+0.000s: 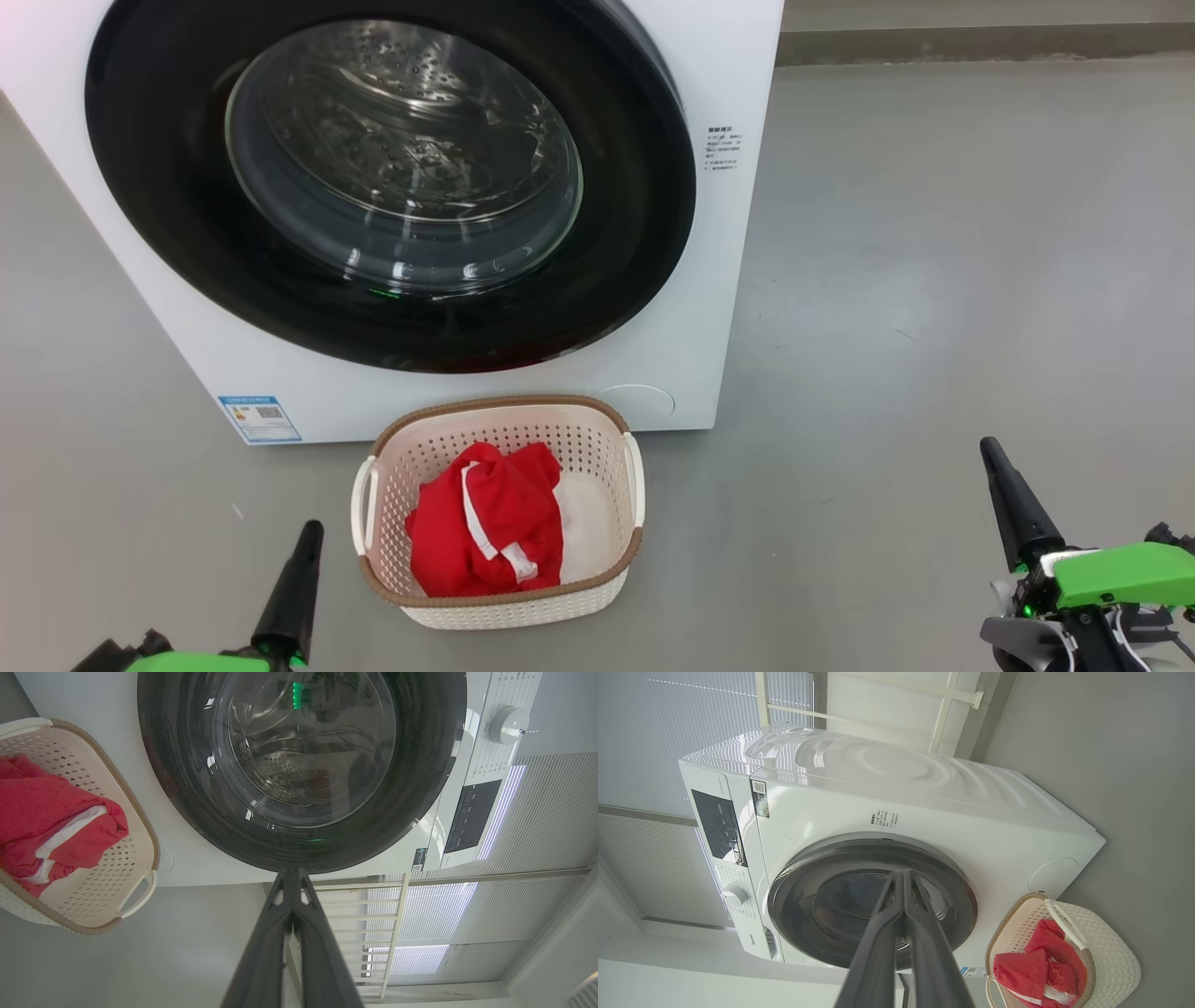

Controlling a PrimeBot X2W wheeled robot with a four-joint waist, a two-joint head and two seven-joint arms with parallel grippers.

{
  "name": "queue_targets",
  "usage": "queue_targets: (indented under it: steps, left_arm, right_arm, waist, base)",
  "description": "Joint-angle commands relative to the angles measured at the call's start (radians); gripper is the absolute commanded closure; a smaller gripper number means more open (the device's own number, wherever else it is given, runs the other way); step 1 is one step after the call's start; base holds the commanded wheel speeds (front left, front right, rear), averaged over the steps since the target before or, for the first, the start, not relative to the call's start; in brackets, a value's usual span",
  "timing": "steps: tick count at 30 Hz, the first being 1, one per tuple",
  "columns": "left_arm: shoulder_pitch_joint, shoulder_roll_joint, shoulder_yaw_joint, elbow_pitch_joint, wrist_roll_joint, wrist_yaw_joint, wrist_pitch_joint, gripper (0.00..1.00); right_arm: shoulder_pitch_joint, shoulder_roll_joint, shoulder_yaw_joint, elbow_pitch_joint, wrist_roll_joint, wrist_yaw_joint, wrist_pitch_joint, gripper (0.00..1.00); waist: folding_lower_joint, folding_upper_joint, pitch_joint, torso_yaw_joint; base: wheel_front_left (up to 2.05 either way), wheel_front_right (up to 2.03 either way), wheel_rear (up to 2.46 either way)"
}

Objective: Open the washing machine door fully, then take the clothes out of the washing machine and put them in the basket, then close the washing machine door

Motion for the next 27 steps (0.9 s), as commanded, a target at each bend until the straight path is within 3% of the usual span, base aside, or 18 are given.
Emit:
queue_targets:
  steps: [1, 27]
  left_arm:
    - [-0.054, 0.026, 0.039, -0.013, -0.042, -0.017, 0.009, 1.0]
    - [-0.059, 0.024, 0.047, -0.007, -0.077, -0.02, 0.021, 1.0]
  right_arm:
    - [-0.054, -0.018, 0.016, -0.021, 0.048, 0.0, 0.011, 1.0]
    - [-0.06, -0.018, 0.016, -0.017, 0.085, -0.001, 0.02, 1.0]
  waist:
    - [-0.0001, 0.0, 0.0, 0.0]
    - [-0.0001, 0.0, 0.001, 0.0]
  base:
    - [0.0, 0.0, 0.0]
    - [0.0, 0.0, 0.0]
